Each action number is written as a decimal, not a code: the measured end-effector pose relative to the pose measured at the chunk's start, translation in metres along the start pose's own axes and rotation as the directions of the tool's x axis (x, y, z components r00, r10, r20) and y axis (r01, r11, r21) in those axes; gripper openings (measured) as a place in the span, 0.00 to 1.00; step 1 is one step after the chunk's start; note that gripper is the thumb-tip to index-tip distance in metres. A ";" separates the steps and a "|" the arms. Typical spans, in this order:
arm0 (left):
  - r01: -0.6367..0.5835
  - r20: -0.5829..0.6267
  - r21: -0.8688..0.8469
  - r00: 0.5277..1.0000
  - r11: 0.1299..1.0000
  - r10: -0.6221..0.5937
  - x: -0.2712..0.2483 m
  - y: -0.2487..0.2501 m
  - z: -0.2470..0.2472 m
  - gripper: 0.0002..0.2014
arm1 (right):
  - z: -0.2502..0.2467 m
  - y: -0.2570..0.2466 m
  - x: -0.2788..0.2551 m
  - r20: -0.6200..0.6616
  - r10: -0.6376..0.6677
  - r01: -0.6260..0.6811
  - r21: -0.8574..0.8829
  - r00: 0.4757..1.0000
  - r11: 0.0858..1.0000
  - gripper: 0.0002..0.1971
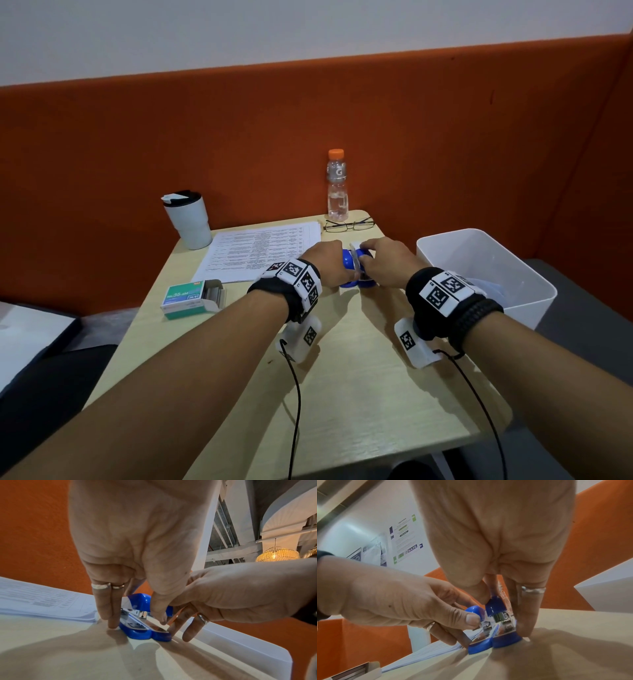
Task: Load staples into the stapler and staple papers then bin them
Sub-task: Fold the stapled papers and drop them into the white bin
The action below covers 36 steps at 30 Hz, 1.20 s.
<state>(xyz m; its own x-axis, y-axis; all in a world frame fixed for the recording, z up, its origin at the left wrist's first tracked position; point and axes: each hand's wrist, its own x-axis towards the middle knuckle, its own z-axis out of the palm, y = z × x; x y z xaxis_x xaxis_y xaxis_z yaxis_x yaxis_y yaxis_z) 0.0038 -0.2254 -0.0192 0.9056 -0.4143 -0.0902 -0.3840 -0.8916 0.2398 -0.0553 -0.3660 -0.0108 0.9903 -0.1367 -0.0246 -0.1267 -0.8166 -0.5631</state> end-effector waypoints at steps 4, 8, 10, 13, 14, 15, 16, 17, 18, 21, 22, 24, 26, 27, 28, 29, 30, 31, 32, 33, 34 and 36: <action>-0.006 0.007 -0.029 1.000 1.000 0.006 -0.013 -0.008 -0.005 0.28 | 0.003 -0.008 -0.001 -0.112 -0.005 -0.010 -0.131 0.994 0.991 0.23; -0.050 -0.043 0.026 0.998 0.998 0.051 -0.034 -0.031 -0.022 0.31 | 0.009 -0.039 -0.011 -0.212 -0.164 0.152 -0.075 0.963 0.986 0.10; -0.046 -0.084 0.051 0.995 0.998 0.051 -0.046 -0.051 -0.033 0.30 | 0.019 -0.059 -0.017 -0.127 -0.178 0.179 -0.004 0.976 0.984 0.09; 0.011 -0.093 0.095 0.996 0.995 -0.002 -0.071 -0.088 -0.052 0.29 | 0.041 -0.087 -0.028 0.103 -0.148 0.133 0.140 0.984 0.981 0.09; 0.038 -0.072 0.128 0.997 0.991 -0.029 -0.081 -0.100 -0.059 0.31 | 0.050 -0.095 -0.031 0.167 -0.140 0.111 0.170 0.976 0.979 0.10; 0.070 -0.049 0.166 0.997 0.984 -0.063 -0.091 -0.113 -0.065 0.33 | 0.060 -0.103 -0.033 0.208 -0.141 0.100 0.195 0.968 0.976 0.13; 0.113 -0.025 0.205 0.994 0.972 -0.110 -0.099 -0.127 -0.069 0.36 | 0.069 -0.111 -0.034 0.234 -0.143 0.092 0.214 0.962 0.973 0.17; 0.153 -0.003 0.238 0.988 0.959 -0.157 -0.106 -0.141 -0.071 0.38 | 0.079 -0.118 -0.034 0.254 -0.143 0.084 0.228 0.957 0.970 0.20; 0.189 0.024 0.267 0.979 0.945 -0.202 -0.111 -0.156 -0.072 0.40 | 0.087 -0.125 -0.034 0.272 -0.143 0.078 0.237 0.952 0.969 0.22; 0.246 0.097 0.330 0.952 0.912 -0.291 -0.123 -0.192 -0.066 0.36 | 0.108 -0.143 -0.033 0.332 -0.136 0.038 0.287 0.933 0.957 0.23; 0.249 0.096 0.339 0.950 0.907 -0.297 -0.127 -0.201 -0.063 0.35 | 0.114 -0.149 -0.032 0.361 -0.133 0.010 0.323 0.923 0.946 0.20; 0.244 0.049 0.325 0.961 0.914 -0.274 -0.132 -0.217 -0.057 0.34 | 0.124 -0.160 -0.031 0.392 -0.114 -0.049 0.382 0.913 0.923 0.09; 0.247 -0.024 0.277 0.968 0.929 -0.250 -0.135 -0.227 -0.053 0.36 | 0.132 -0.170 -0.029 0.406 -0.080 -0.113 0.428 0.910 0.897 0.04; 0.246 -0.051 0.253 0.969 0.936 -0.241 -0.135 -0.230 -0.051 0.38 | 0.135 -0.174 -0.028 0.421 -0.064 -0.155 0.466 0.905 0.871 0.04; 0.247 -0.063 0.240 0.969 0.939 -0.239 -0.134 -0.233 -0.048 0.39 | 0.138 -0.177 -0.027 0.441 -0.053 -0.203 0.513 0.896 0.834 0.06; 0.242 -0.066 0.236 0.970 0.941 -0.233 -0.133 -0.235 -0.046 0.40 | 0.140 -0.179 -0.026 0.460 -0.039 -0.251 0.552 0.887 0.795 0.07; 0.239 -0.059 0.234 0.971 0.942 -0.232 -0.131 -0.237 -0.044 0.41 | 0.144 -0.181 -0.024 0.482 -0.025 -0.296 0.578 0.876 0.760 0.08; 0.232 -0.048 0.226 0.973 0.946 -0.227 -0.130 -0.238 -0.042 0.40 | 0.146 -0.182 -0.023 0.505 -0.011 -0.336 0.590 0.863 0.734 0.08; 0.224 -0.039 0.209 0.974 0.952 -0.221 -0.129 -0.239 -0.040 0.37 | 0.149 -0.182 -0.020 0.522 0.003 -0.365 0.593 0.853 0.718 0.09; 0.216 -0.035 0.190 0.976 0.958 -0.213 -0.127 -0.242 -0.039 0.34 | 0.151 -0.184 -0.019 0.529 0.016 -0.384 0.594 0.848 0.707 0.09; 0.211 -0.038 0.177 0.977 0.961 -0.208 -0.126 -0.244 -0.039 0.31 | 0.154 -0.184 -0.017 0.528 0.031 -0.395 0.595 0.849 0.700 0.10; 0.209 -0.045 0.174 0.978 0.962 -0.204 -0.125 -0.250 -0.040 0.30 | 0.157 -0.187 -0.012 0.503 0.053 -0.390 0.596 0.863 0.702 0.12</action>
<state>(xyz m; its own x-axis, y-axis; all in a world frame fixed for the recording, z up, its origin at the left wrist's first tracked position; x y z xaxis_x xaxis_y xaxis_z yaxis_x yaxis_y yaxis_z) -0.0061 0.0565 -0.0290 0.9722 -0.2146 -0.0936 -0.2113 -0.9764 0.0437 -0.0350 -0.1238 -0.0351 0.8764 0.1207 -0.4663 -0.4415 -0.1857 -0.8779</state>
